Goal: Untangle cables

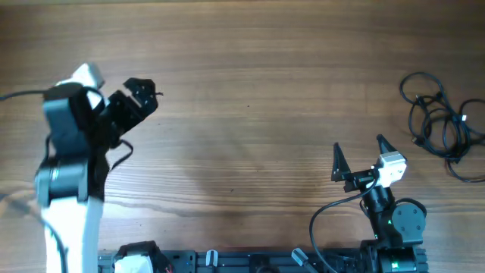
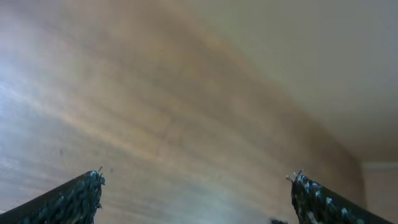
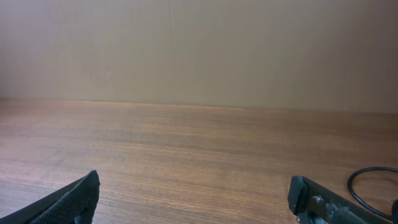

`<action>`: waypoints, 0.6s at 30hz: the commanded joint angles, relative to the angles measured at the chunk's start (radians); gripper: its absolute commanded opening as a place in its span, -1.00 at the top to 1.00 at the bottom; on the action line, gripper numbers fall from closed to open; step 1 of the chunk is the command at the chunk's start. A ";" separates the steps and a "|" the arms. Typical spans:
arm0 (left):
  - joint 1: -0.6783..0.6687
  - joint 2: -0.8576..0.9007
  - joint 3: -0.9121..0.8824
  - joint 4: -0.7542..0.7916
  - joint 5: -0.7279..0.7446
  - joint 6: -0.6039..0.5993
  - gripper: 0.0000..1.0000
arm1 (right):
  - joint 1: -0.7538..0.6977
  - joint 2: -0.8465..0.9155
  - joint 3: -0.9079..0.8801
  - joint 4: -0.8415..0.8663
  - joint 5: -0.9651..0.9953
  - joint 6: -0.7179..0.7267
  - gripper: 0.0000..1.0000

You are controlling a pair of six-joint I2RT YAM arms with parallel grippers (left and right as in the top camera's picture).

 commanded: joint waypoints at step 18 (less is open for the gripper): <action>-0.104 -0.474 -0.082 -0.327 -0.005 0.002 -1.00 | 0.005 -0.012 -0.001 0.003 -0.001 -0.012 -0.99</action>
